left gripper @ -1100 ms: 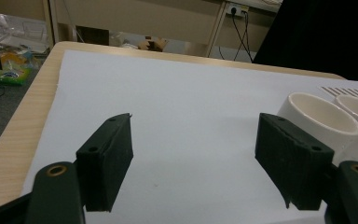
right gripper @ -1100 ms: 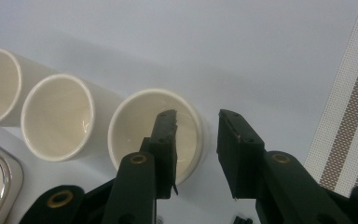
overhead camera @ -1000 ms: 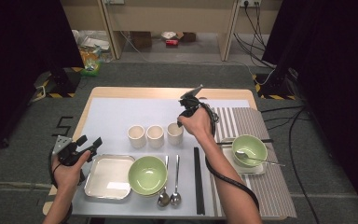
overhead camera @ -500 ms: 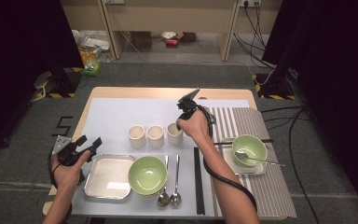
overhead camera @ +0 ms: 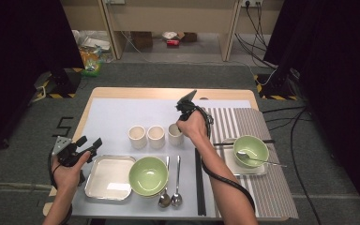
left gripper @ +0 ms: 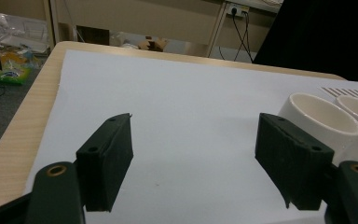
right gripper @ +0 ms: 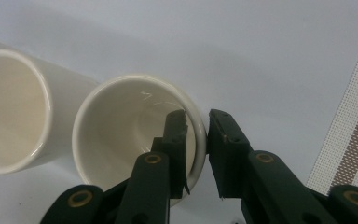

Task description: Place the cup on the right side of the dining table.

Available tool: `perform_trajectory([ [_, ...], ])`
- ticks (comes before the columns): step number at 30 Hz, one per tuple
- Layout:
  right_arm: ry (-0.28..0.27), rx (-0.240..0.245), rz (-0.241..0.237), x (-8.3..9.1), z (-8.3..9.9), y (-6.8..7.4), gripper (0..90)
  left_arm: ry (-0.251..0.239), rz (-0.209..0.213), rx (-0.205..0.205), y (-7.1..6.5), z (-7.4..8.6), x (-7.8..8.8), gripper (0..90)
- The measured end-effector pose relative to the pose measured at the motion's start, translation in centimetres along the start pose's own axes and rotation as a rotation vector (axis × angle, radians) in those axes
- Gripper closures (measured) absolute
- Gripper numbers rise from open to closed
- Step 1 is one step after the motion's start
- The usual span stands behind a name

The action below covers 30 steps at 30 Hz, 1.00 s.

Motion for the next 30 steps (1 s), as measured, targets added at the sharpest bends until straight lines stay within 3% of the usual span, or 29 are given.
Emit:
perform_trajectory([
  [7,0.005,-0.006,0.006,-0.2,0.1,0.0,80.4,0.003,0.004,-0.001,0.0,0.1,-0.1,26.6],
  [11,-0.003,0.004,0.036,-0.1,0.2,-0.1,82.4,0.002,0.0,-0.001,0.0,0.0,0.0,26.6],
  [16,-0.015,-0.003,0.013,0.0,0.6,-0.5,83.0,0.003,0.004,-0.003,-0.1,0.1,-0.1,26.6],
  [30,-0.045,0.019,0.02,0.3,1.0,-0.8,83.5,-0.004,-0.003,0.003,0.0,0.0,0.0,26.6],
])
Point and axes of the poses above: each handheld gripper's, and its own axes: x roughly backward along the jaws, z roughly out of its underside, y roughly to its left, the point moved 4 cm from there along -x, roughly forward along the jaws, and after that the axes turned 6 degrees about -x, right-handed, at the moved point
